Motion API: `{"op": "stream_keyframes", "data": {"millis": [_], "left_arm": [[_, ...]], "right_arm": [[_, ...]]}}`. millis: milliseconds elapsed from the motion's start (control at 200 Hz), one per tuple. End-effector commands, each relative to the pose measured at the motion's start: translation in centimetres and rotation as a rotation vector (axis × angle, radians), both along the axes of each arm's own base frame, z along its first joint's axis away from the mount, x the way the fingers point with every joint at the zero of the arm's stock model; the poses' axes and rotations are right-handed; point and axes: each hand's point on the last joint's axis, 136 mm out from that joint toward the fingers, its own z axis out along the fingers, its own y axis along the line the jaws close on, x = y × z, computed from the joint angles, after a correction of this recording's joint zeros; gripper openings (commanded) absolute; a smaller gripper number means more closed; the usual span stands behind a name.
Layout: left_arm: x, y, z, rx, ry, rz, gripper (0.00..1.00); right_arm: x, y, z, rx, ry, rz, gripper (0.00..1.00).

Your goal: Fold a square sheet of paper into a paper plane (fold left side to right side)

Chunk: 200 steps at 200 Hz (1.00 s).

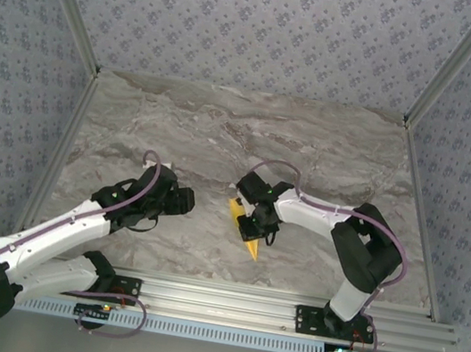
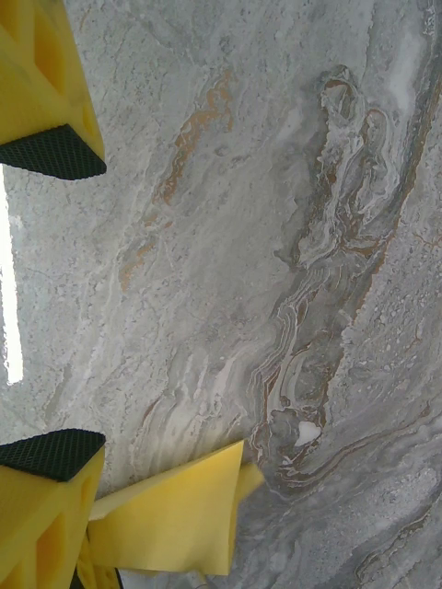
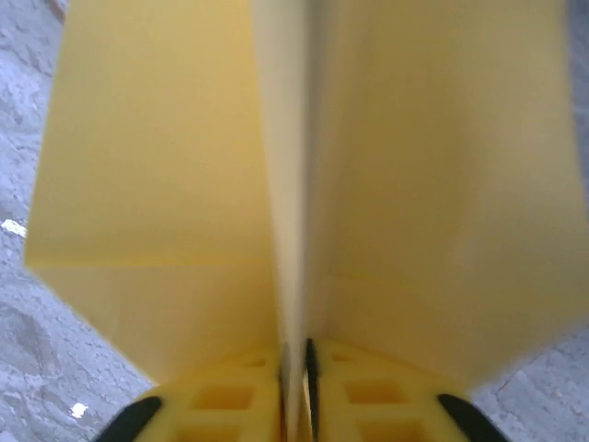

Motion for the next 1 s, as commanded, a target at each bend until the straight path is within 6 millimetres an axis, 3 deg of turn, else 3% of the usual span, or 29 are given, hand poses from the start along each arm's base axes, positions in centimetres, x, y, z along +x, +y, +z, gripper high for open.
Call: {"op": "stream_keyframes", "data": {"millis": [0,85,145,265,360,485,680,994], "left_arm": [[-0.1,0.2,1.0,-0.015,-0.012,-0.005,0.75],[-0.1,0.1,2.0,-0.02,-0.034,-0.022,0.81],[-0.1,0.1,2.7,-0.026,-0.054,-0.032,0.85],[-0.1,0.1,3.7,-0.027,-0.079,-0.05,0.91],[-0.2,0.1,4.3,-0.025,-0.088,-0.062,0.91],[-0.4,0.3,4.8,-0.021,-0.094,-0.065,0.92],[-0.4,0.7,5.1,-0.001,-0.104,-0.069,0.92],[-0.1,0.9,5.2,0.019,-0.107,-0.057,0.92]], "right_arm": [[2.4,0.9,1.6,0.02,-0.05,-0.052,0.1],[4.9,0.2,2.9,-0.001,-0.089,-0.133,0.09],[7.9,0.2,5.0,0.006,-0.135,-0.209,0.09],[12.9,-1.1,6.3,-0.038,-0.167,-0.365,0.1],[16.9,-1.4,6.8,-0.042,-0.197,-0.428,0.09],[20.7,-1.7,6.3,-0.098,-0.197,-0.445,0.1],[22.7,-1.9,4.3,-0.178,-0.154,-0.435,0.1],[22.2,-2.6,0.8,-0.241,-0.09,-0.447,0.09]]}}
